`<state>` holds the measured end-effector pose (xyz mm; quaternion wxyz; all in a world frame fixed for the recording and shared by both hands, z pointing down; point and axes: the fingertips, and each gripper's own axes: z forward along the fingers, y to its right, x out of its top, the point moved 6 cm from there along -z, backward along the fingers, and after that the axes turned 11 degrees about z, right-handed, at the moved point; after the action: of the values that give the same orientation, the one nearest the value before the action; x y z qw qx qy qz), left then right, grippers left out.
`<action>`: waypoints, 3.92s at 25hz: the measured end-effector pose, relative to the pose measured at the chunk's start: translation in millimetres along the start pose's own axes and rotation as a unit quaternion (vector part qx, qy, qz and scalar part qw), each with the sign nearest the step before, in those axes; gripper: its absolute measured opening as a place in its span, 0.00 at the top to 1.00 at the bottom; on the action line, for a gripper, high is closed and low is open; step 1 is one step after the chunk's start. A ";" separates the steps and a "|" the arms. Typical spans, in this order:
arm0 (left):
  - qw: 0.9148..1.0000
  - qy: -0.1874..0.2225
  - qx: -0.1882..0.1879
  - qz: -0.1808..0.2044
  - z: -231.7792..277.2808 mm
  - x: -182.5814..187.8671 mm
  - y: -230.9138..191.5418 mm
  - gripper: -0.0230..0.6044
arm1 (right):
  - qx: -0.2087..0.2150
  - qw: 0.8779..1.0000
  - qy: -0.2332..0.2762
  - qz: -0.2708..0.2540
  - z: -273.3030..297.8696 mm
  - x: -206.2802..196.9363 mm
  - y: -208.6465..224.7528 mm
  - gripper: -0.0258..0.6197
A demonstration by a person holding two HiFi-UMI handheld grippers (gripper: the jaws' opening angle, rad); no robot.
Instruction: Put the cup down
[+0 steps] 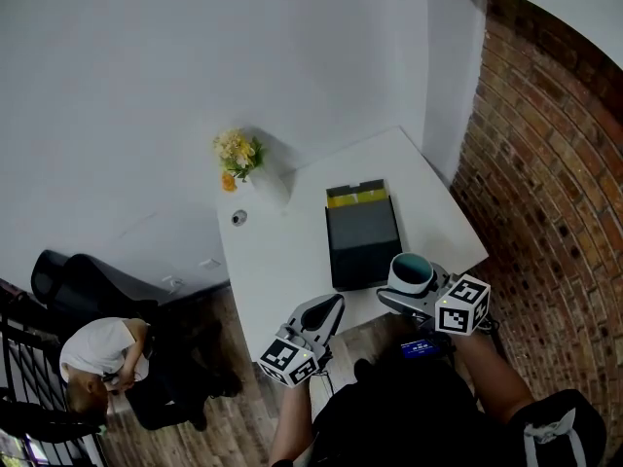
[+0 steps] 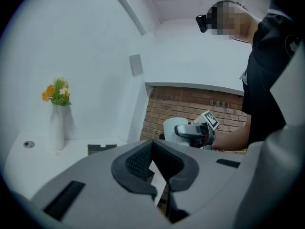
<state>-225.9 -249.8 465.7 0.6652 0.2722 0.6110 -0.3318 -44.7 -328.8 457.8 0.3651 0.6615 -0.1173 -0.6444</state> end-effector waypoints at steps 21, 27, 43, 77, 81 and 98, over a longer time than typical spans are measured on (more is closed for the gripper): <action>1.000 -0.014 -0.012 -0.003 -8.2 -2.8 -2.0 0.95 | -0.026 1.000 -0.013 -0.010 14.8 2.9 15.3 0.34; 0.999 -0.042 -0.013 -0.010 -8.7 -9.3 -2.0 0.95 | -0.066 0.997 -0.030 -0.019 39.1 3.1 61.6 0.34; 0.997 -0.071 0.021 -0.031 -25.8 -18.6 -10.9 0.95 | -0.107 0.983 -0.080 -0.124 114.1 -13.9 124.1 0.34; 0.998 -0.064 0.003 -0.028 -13.0 -14.4 4.2 0.95 | -0.109 0.951 -0.108 -0.268 87.8 -35.7 113.6 0.33; 0.998 -0.063 0.001 -0.026 -13.0 -13.1 5.6 0.95 | -0.113 0.955 -0.105 -0.253 82.6 -36.3 114.0 0.30; 0.998 -0.044 -0.019 -0.034 -4.5 -18.6 6.8 0.95 | -0.124 0.955 -0.128 -0.239 18.5 -46.7 95.1 0.31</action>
<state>-224.1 -240.0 483.5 0.6847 0.2236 0.5967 -0.3538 -38.7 -372.8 555.8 0.2617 0.5314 0.0791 -0.8018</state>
